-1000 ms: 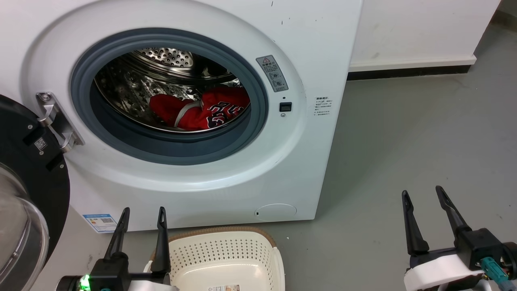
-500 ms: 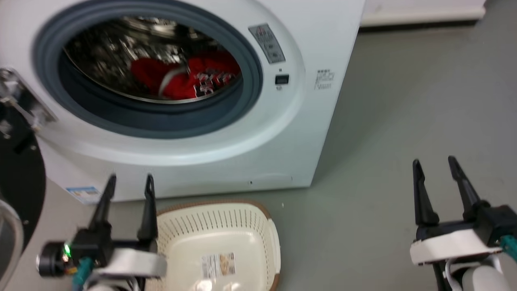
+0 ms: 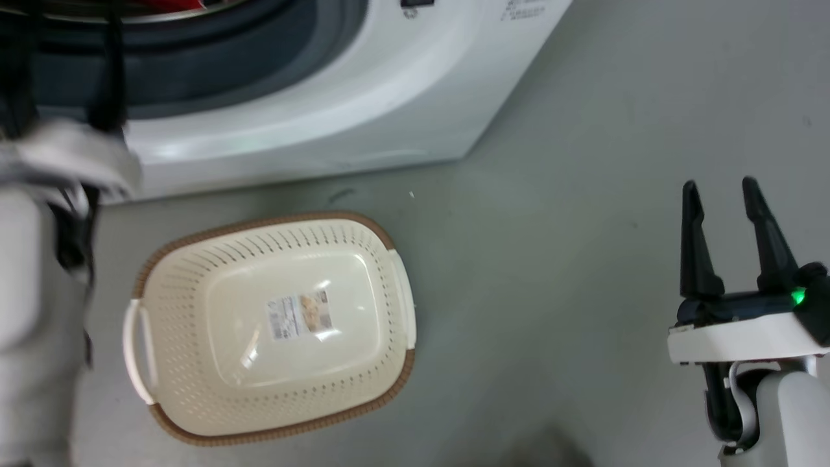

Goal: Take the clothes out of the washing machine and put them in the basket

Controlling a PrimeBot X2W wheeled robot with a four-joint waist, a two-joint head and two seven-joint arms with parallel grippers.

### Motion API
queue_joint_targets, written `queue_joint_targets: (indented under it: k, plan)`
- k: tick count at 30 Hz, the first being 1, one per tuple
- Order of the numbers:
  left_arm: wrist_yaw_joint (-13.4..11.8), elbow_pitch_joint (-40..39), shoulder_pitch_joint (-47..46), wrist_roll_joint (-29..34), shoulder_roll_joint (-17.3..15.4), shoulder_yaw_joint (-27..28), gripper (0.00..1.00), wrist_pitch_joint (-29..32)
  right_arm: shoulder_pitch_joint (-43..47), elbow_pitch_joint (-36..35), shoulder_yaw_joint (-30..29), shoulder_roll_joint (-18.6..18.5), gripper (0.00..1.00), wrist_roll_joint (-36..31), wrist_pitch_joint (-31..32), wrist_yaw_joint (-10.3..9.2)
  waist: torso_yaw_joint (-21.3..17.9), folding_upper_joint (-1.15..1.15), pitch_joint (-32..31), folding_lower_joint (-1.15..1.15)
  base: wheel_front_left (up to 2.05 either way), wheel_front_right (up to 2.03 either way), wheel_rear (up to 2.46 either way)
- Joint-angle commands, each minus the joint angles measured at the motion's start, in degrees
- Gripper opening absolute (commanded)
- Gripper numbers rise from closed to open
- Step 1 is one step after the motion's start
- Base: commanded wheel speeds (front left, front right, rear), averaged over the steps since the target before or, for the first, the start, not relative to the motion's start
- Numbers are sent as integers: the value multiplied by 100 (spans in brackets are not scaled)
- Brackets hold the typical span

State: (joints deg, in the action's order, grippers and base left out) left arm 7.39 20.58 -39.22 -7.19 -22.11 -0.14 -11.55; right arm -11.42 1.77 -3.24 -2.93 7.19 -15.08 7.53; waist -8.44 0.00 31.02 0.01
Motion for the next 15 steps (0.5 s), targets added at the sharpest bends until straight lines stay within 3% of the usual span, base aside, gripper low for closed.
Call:
queue_joint_targets:
  k: [1,6,15]
  plan:
    - [0,247,-600,-157,-245,-272,100,291,-170,-82,4,11,100,77,-14,-8,-373,0,716,-1,0,0,0]
    - [2,1030,-2439,-581,-970,-1131,100,1555,-280,-211,168,12,100,275,-14,-8,-572,0,1230,-1,0,0,0]
    - [4,2307,-4928,-1077,-1619,-1977,100,3871,-400,-399,495,15,100,599,-14,-8,-1050,0,1862,-1,0,0,0]
